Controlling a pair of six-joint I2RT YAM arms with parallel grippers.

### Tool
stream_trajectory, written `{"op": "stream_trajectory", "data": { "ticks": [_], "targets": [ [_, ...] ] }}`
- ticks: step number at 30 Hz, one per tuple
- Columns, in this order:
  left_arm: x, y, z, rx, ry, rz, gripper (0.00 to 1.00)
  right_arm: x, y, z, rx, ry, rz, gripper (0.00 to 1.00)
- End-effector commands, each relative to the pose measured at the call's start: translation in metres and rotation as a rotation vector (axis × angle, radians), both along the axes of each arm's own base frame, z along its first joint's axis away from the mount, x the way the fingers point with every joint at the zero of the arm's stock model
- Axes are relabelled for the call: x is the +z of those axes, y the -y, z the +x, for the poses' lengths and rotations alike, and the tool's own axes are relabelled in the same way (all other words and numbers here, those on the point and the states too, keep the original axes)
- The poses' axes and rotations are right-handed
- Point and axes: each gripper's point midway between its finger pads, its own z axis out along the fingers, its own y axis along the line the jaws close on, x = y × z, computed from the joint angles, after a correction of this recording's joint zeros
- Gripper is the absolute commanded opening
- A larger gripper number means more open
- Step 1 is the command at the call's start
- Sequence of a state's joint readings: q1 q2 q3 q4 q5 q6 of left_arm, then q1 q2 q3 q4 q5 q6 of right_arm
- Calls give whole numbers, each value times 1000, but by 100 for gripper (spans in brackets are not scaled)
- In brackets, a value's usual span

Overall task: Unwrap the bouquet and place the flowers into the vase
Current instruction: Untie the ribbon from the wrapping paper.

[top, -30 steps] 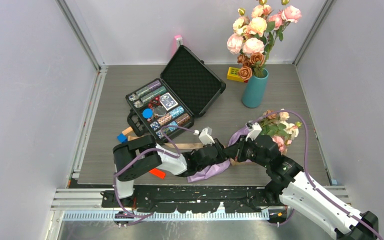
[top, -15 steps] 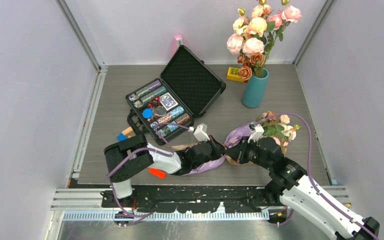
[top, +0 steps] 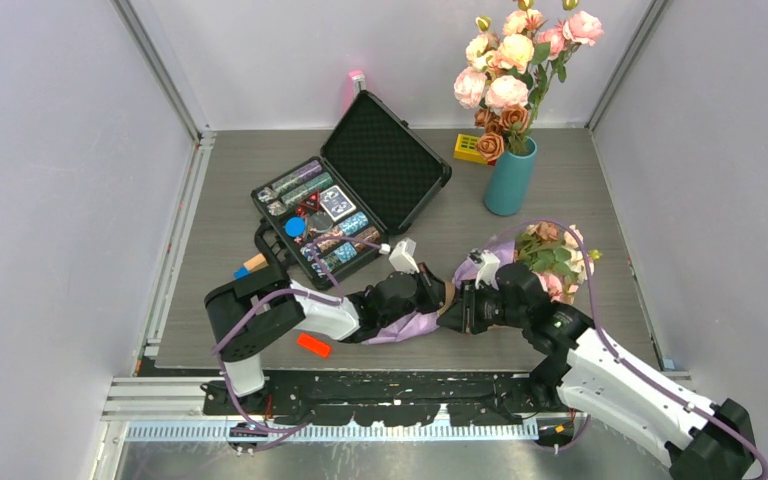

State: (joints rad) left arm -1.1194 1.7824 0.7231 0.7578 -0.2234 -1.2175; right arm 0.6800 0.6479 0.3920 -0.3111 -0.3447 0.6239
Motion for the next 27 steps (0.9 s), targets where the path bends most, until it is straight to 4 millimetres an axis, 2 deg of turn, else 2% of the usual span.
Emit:
{"op": "stream_trajectory", "data": {
  "ticks": [1,2,4,8,11,16,22,27],
  "targets": [
    [9,1,4,-20,46,-34,0,22,-9,5,54,49,-2,25],
    [7,0,4,-27,44,-30,0,22,-5,6,37,51,-16,36],
    [4,-1,3,-33,40,-24,0,28,4,15,-33,85,-41,49],
    [-1,-5,2,-42,33,-16,0,36,27,31,-199,132,-75,63],
    [-2,-7,2,-50,32,-22,0,32,36,31,-247,130,-89,63],
    [-1,-13,3,-46,34,-29,0,13,43,26,-277,83,-116,51],
    [-1,-14,4,-48,32,-34,0,-8,38,19,-261,17,-105,46],
    [0,-14,5,-49,29,-45,0,-16,32,23,-267,3,-84,44]
  ]
}}
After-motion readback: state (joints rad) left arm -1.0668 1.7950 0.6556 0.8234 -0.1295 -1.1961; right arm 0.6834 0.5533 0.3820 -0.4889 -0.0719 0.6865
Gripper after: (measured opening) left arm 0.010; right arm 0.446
